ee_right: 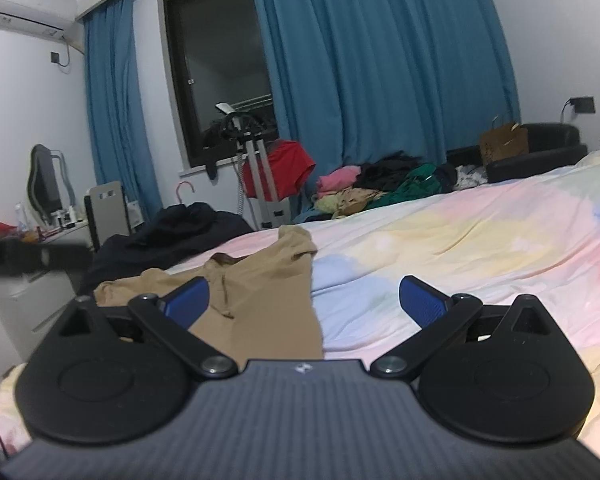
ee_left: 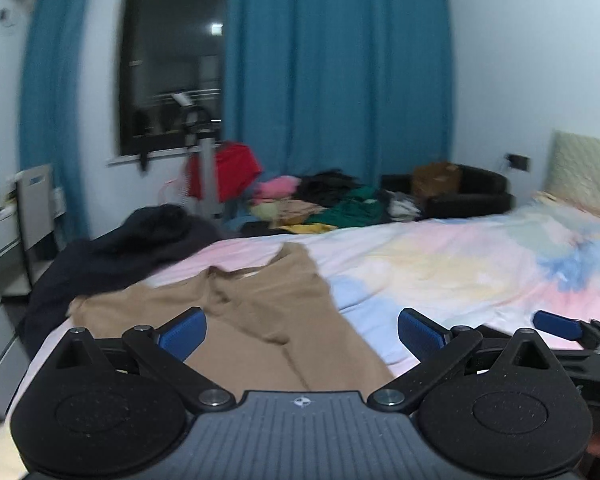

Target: Fold clothes

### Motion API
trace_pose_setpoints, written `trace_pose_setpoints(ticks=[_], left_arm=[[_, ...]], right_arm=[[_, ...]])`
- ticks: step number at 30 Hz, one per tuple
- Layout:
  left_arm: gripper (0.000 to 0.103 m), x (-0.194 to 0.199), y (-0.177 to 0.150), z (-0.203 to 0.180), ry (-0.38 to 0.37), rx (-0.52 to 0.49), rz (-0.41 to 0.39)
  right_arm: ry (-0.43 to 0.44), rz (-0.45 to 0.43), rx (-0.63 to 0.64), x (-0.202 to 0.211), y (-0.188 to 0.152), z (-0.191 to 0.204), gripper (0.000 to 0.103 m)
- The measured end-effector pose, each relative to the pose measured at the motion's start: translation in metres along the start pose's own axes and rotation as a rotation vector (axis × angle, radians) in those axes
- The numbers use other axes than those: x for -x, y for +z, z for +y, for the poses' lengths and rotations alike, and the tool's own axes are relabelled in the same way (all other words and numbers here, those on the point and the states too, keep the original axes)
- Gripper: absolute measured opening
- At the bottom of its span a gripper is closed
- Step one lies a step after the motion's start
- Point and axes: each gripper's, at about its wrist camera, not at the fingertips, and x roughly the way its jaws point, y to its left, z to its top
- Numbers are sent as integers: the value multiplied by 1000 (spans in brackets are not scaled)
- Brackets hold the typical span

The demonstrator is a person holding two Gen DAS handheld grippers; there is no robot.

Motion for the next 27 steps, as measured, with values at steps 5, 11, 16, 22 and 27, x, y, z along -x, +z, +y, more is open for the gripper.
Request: trace_pose_setpoints(ticks=[5,11,16,22,27], left_arm=[[103,3,-8,31,-20,58,-1],[103,7,-24,99,130,109,1],[103,16,-40,179,243,335,-12],[103,22,-62,232,295,471,-33],[103,13,-70,244,298,479,-37]], right_arm=[[43,39,9,-12,5,6,103],[134,78,97,-51,17,39,103],[264,124,215,-110,15,94,102],[493,174,180,-211,-1,180,101],[615,325,133,-304,-34,263,100]])
